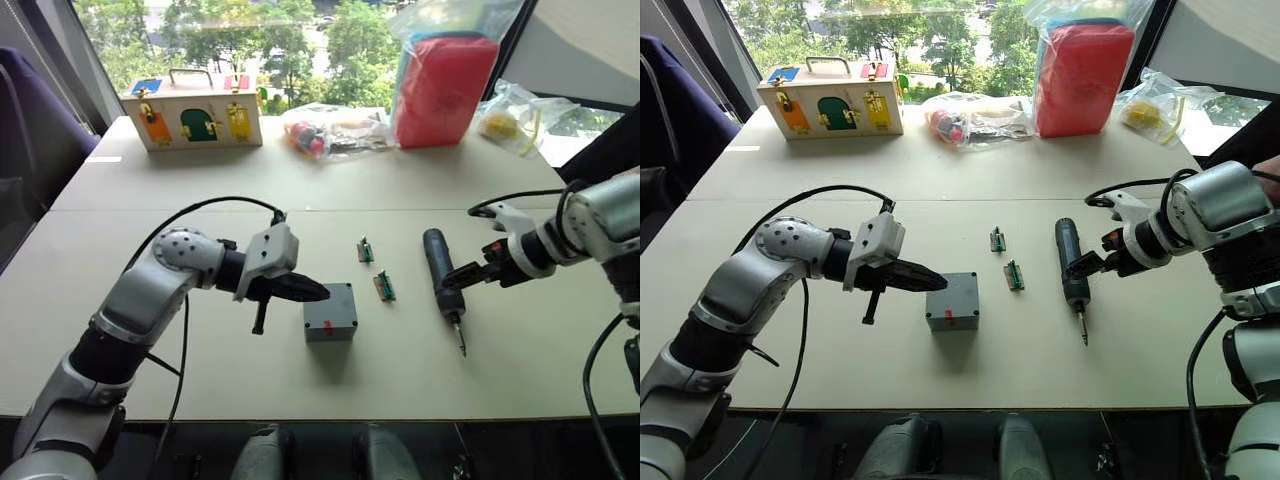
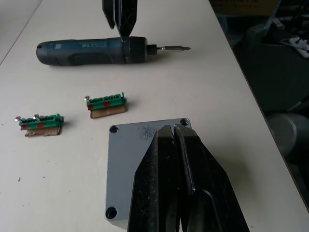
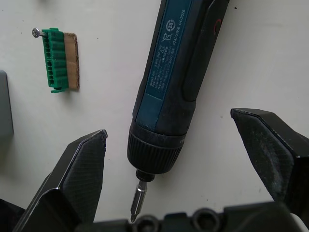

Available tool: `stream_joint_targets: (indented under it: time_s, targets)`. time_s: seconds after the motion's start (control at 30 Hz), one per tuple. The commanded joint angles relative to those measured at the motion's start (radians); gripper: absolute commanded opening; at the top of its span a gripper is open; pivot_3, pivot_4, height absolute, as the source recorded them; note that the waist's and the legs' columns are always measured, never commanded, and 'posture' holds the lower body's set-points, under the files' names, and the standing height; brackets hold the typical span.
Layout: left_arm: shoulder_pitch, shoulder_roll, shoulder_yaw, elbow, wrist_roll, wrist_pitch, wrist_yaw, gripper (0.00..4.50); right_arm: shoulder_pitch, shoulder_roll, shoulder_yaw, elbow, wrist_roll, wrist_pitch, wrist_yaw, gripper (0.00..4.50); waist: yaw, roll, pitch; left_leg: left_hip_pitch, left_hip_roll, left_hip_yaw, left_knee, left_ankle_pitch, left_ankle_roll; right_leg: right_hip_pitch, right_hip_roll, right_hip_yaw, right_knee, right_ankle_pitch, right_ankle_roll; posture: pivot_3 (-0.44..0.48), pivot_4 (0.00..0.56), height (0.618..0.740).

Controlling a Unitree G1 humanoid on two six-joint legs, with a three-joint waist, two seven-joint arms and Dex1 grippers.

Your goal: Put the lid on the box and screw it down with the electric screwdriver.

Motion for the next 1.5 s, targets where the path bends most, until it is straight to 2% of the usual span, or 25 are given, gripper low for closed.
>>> stream_joint_targets:
  time_s: [0.03,0.2,0.33,0.47,0.5,0.6,0.63,0.67,0.8,0.9,1.03,1.1,1.13,1.2,1.27,1.3,1.33,1.4,1.5]
  targets:
    - [0.009,0.003,0.019,-0.039,0.011,-0.009,0.031,0.0,-0.049,0.036,0.064,0.071,-0.054,-0.037,0.043,4.46,0.0,0.0,0.0,0.0,0.0,0.0,0.0,0.0,0.0,0.0,0.0,0.0,0.0,0.0,0.0,0.0,0.15,0.74]
    - [0.043,-0.002,0.033,-0.068,0.002,0.009,0.077,0.0,-0.065,0.091,0.148,0.172,-0.122,-0.089,0.089,4.46,0.002,0.0,0.0,-0.001,0.0,0.0,0.001,0.0,0.0,0.0,0.0,0.0,0.0,0.0,0.0,0.0,0.15,0.74]
    - [0.059,-0.005,0.039,-0.082,-0.005,0.019,0.103,0.0,-0.064,0.11,0.201,0.183,-0.165,-0.124,0.135,4.46,0.001,0.0,0.0,-0.001,0.0,0.0,0.001,0.0,0.0,-0.001,0.0,0.0,0.0,0.0,0.0,0.0,0.15,0.74]
    - [0.069,-0.006,0.041,-0.099,-0.012,0.029,0.12,0.0,-0.031,0.096,0.264,0.155,-0.221,-0.179,0.189,3.57,0.0,0.0,0.0,-0.001,0.0,0.0,0.002,0.0,0.0,0.0,0.0,0.0,0.0,0.001,0.0,0.0,0.15,0.74]
    - [0.069,-0.005,0.041,-0.099,-0.014,0.03,0.122,0.0,-0.027,0.092,0.273,0.151,-0.236,-0.193,0.201,3.08,0.0,0.0,0.0,0.0,0.0,0.0,0.002,0.0,0.0,0.001,0.0,0.0,0.0,0.001,-0.001,0.0,0.15,0.74]
    - [0.063,-0.005,0.04,-0.093,-0.017,0.03,0.126,0.0,-0.013,0.092,0.282,0.149,-0.277,-0.214,0.211,2.13,0.001,0.0,0.0,0.001,0.0,0.0,0.002,0.0,0.0,0.002,0.0,0.0,0.0,0.001,-0.001,0.0,0.15,0.74]
    - [0.06,-0.006,0.04,-0.089,-0.017,0.03,0.127,0.0,-0.007,0.092,0.278,0.149,-0.287,-0.217,0.213,1.88,0.001,-0.001,-0.001,0.001,0.0,0.0,0.002,0.0,0.0,0.002,0.0,0.0,0.0,0.001,-0.001,0.0,0.15,0.74]
    - [0.057,-0.006,0.04,-0.084,-0.017,0.03,0.126,0.0,-0.001,0.092,0.271,0.147,-0.298,-0.222,0.212,1.86,0.001,-0.001,-0.001,0.001,0.0,0.0,0.002,0.0,0.0,0.002,0.0,0.0,0.0,0.001,-0.001,0.0,0.15,0.74]
    - [0.042,-0.004,0.042,-0.049,-0.015,0.02,0.114,0.0,-0.011,0.115,0.161,0.214,-0.338,-0.263,0.165,1.86,0.001,-0.002,-0.001,0.002,0.0,0.0,0.003,0.0,0.0,0.003,0.0,0.0,0.0,0.001,-0.001,0.0,0.15,0.74]
    - [0.028,-0.005,0.042,-0.009,-0.012,0.01,0.099,0.0,-0.053,0.122,0.086,0.271,-0.39,-0.417,0.123,1.86,-0.005,-0.002,-0.001,0.003,0.0,0.0,0.003,0.0,-0.001,0.005,0.0,0.0,0.0,0.002,-0.003,0.0,0.15,0.74]
    - [-0.023,-0.04,0.073,0.086,-0.075,0.049,0.065,0.0,-0.16,0.153,-0.13,0.282,-0.345,-0.499,0.076,1.86,-0.002,0.008,0.004,0.001,-0.001,0.001,0.003,0.001,-0.001,0.0,0.0,0.001,0.0,0.003,-0.002,0.0,0.15,0.74]
    - [-0.046,-0.045,0.082,0.131,-0.075,0.048,0.055,0.0,-0.147,0.186,-0.292,0.229,-0.284,-0.493,0.017,1.86,0.0,0.008,0.005,-0.011,-0.001,0.002,0.003,0.004,-0.006,-0.013,0.001,0.001,0.004,0.005,0.002,0.0,0.15,0.74]
    - [-0.055,-0.04,0.077,0.146,-0.061,0.038,0.048,0.0,-0.129,0.21,-0.383,0.189,-0.253,-0.497,-0.025,1.86,0.001,0.008,0.005,-0.015,0.0,0.002,0.003,0.007,-0.012,-0.018,0.003,0.001,0.005,0.005,0.002,0.0,0.15,0.74]
    - [-0.074,-0.034,0.072,0.163,-0.057,0.04,0.036,0.0,-0.026,0.297,-0.612,0.005,-0.192,-0.687,-0.144,1.86,0.003,0.006,0.004,-0.016,0.002,0.002,0.002,0.008,-0.013,-0.019,0.006,0.001,0.005,0.004,0.001,0.0,0.15,0.74]
    - [-0.084,-0.032,0.073,0.167,-0.064,0.051,0.031,0.0,0.058,0.382,-0.748,-0.15,-0.154,-0.81,-0.229,1.86,0.004,0.006,0.004,-0.017,0.005,0.003,0.001,0.008,-0.013,-0.019,0.009,0.001,0.005,0.004,0.001,0.0,0.15,0.74]
    - [-0.084,-0.027,0.077,0.169,-0.067,0.053,0.026,0.0,0.079,0.417,-0.779,-0.201,-0.141,-0.824,-0.261,1.86,0.005,0.007,0.004,-0.018,0.005,0.003,0.001,0.008,-0.013,-0.019,0.009,0.002,0.005,0.004,0.001,0.0,0.15,0.74]
    - [-0.083,-0.038,0.088,0.158,-0.087,0.084,0.046,0.0,0.133,0.496,-0.859,-0.328,0.011,-0.765,-0.279,1.86,0.007,0.007,0.004,-0.019,0.005,0.003,0.002,0.008,-0.013,-0.02,0.009,0.002,0.006,0.004,0.001,0.0,0.15,0.74]
    - [-0.074,-0.065,0.117,0.132,-0.133,0.152,0.093,0.0,0.25,0.604,-0.91,-0.524,0.147,-0.719,-0.323,1.86,0.009,0.006,0.004,-0.02,0.004,0.003,0.004,0.008,-0.012,-0.019,0.009,0.002,0.007,0.004,0.001,0.0,0.15,0.74]
    - [-0.056,-0.078,0.119,0.1,-0.144,0.202,0.129,0.0,0.371,0.677,-0.865,-0.657,0.157,-0.754,-0.364,1.86,0.004,0.006,0.004,-0.02,0.004,0.002,0.007,0.007,-0.011,-0.018,0.008,0.002,0.008,0.005,0.003,0.0,0.15,0.74]
